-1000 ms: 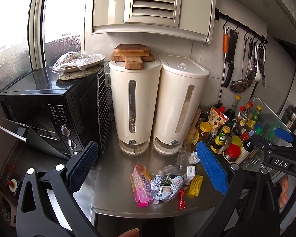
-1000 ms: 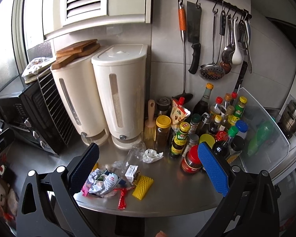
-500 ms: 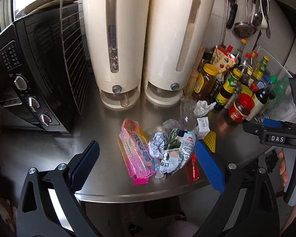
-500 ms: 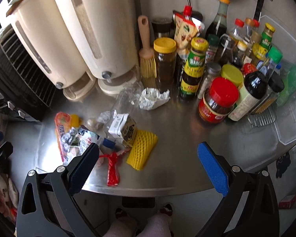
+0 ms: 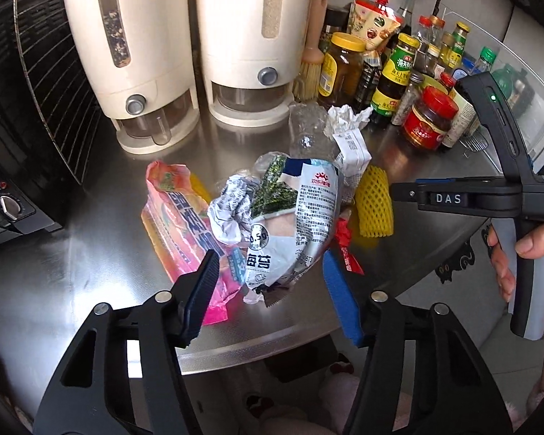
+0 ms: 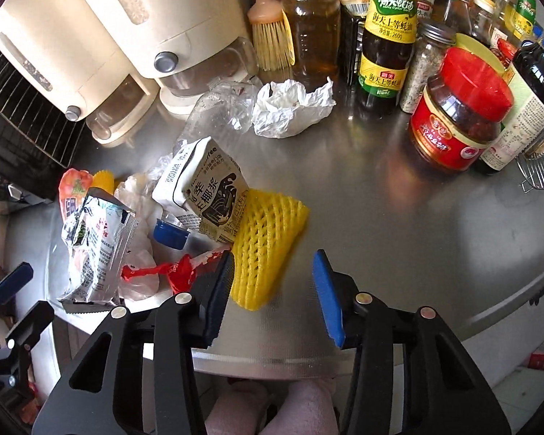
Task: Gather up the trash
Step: 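Grasp the yellow foam net with the right tool while the left tool grasps the seaweed snack bag, then carry both items down over the floor bin and open both tools, then grasp the pink Mentos pack with the left tool while the right tool grasps the red wrapper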
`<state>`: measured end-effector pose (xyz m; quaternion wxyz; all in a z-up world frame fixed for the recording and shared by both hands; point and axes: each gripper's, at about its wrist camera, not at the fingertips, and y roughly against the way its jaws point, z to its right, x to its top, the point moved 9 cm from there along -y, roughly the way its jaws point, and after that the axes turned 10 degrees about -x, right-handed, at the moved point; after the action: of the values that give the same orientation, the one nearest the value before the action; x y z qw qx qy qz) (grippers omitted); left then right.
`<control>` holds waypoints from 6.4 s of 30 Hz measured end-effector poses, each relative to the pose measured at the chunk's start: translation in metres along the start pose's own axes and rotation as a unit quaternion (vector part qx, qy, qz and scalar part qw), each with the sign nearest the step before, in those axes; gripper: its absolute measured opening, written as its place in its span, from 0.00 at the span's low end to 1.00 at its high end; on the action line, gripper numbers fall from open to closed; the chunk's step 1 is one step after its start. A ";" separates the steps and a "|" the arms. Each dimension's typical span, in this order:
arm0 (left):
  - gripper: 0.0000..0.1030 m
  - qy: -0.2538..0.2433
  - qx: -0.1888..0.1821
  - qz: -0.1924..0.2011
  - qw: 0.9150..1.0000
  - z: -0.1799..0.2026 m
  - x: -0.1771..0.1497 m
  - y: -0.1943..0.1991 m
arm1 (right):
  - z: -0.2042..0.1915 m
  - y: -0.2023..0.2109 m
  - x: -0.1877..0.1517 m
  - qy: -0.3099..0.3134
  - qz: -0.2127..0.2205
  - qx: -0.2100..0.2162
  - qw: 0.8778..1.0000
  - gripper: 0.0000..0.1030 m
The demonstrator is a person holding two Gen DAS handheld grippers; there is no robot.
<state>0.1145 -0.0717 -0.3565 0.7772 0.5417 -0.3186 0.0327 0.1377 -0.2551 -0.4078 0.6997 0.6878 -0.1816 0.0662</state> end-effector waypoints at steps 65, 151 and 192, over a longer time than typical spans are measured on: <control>0.36 0.026 -0.050 0.002 0.998 0.026 -0.024 -0.031 | 0.021 0.031 -0.036 0.014 0.063 -0.020 0.998 0.10; 0.52 0.164 -0.081 -0.193 0.964 -0.016 -0.291 -0.213 | -0.034 -0.209 -0.233 -0.016 -0.152 0.059 0.986 0.67; 0.89 0.157 0.053 0.047 0.985 -0.163 -0.072 0.009 | -0.051 -0.022 -0.039 0.042 0.082 0.022 0.995 0.49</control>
<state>0.1286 0.0937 -0.4209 0.7855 0.5545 -0.2153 0.1707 0.1174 -0.1997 -0.4413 0.6836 0.6824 -0.2064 0.1565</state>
